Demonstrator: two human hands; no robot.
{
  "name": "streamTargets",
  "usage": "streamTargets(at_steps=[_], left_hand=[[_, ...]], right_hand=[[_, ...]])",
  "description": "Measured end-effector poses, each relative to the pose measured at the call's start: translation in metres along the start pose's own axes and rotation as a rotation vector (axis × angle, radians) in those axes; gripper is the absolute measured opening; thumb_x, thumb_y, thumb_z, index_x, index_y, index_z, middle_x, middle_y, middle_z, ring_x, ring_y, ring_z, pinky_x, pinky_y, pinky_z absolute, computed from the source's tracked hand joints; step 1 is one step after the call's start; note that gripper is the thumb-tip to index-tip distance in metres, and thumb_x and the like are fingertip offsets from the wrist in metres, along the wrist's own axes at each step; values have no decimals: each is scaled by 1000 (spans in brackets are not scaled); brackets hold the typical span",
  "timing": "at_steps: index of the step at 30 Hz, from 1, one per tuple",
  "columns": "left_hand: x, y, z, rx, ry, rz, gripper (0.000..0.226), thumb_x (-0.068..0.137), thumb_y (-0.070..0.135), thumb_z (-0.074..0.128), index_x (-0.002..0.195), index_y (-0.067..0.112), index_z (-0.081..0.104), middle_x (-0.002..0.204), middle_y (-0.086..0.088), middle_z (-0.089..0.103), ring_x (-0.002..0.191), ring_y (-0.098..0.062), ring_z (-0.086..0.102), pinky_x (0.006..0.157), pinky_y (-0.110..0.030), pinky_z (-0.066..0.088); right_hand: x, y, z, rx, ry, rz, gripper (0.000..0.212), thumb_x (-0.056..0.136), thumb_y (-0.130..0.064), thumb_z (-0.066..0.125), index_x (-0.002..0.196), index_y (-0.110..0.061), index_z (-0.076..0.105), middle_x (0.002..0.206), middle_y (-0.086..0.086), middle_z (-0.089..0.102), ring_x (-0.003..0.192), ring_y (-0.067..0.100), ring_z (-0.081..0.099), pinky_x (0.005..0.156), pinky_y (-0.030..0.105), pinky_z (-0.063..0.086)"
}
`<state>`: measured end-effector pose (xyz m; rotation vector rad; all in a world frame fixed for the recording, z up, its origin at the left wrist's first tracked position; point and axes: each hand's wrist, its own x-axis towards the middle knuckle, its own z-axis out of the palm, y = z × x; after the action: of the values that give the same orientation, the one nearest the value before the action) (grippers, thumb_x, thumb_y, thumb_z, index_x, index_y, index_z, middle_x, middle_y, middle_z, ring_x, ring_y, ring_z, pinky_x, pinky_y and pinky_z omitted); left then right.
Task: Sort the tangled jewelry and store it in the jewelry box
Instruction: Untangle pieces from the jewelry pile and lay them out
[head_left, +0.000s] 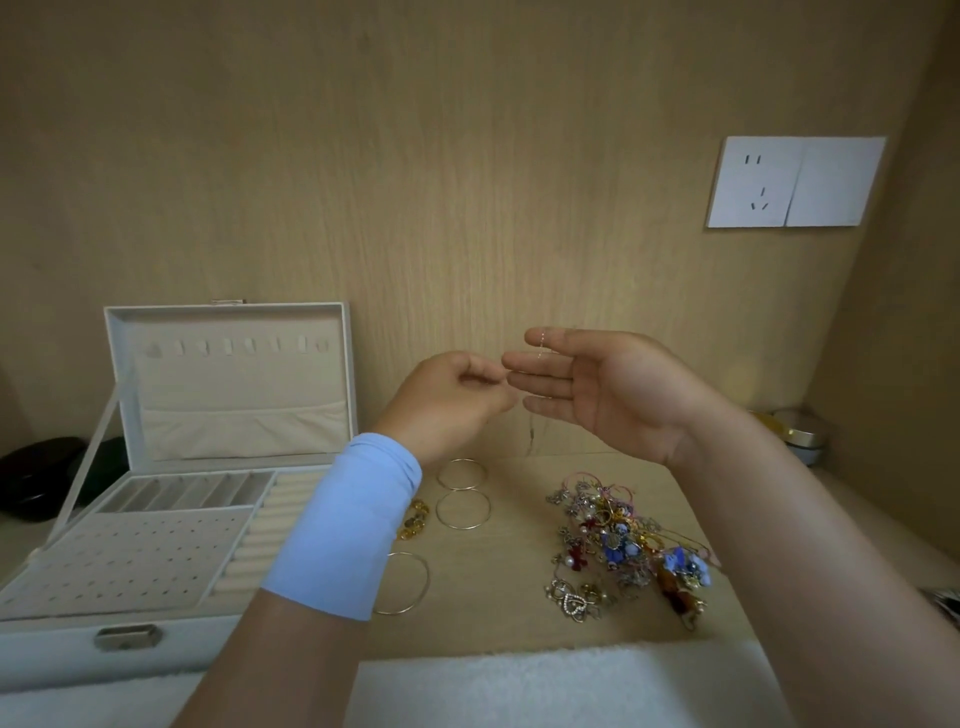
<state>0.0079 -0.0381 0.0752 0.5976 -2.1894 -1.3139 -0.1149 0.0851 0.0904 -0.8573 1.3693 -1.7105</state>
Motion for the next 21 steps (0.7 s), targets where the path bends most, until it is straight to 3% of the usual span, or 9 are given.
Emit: streamTargets(at_steps=[3,7,10,15,21], left_hand=[[0,-6,15,-7,-62,-22,36,87,29,73,121,21,67,113,9,68,100,0,62,90,-19,47],[1,-16,28,-10,-80,-28,25,90,35,70,110,23,74,106,14,71,98,5,61,79,-13,42],[1,-18,30,-41,-117,-62,21,93,36,65,104,22,75,97,13,71,91,2,61,74,-14,42],[1,-13,14,-14,-229,-133,18,96,26,55,96,15,69,96,6,77,70,-8,64,56,-21,38],[4,-8,-3,97,-176,-45,18,96,23,59,84,17,70,77,8,73,61,-8,61,54,-18,41]], right_hand=[[3,4,1,-73,-19,18,49,102,-25,46,149,-8,42,144,12,55,138,25,47,122,49,24],[3,7,1,-202,-32,44,56,103,-36,42,156,-18,32,156,2,43,149,19,31,124,49,12],[4,9,-2,-199,-63,53,59,102,-38,45,156,-20,31,154,5,45,145,22,38,123,50,19],[5,8,-20,-283,47,63,54,102,-38,48,152,-19,38,136,3,62,124,22,59,112,50,38],[0,1,-52,-286,-2,182,41,103,-37,46,139,-19,50,120,5,73,112,28,68,96,47,51]])
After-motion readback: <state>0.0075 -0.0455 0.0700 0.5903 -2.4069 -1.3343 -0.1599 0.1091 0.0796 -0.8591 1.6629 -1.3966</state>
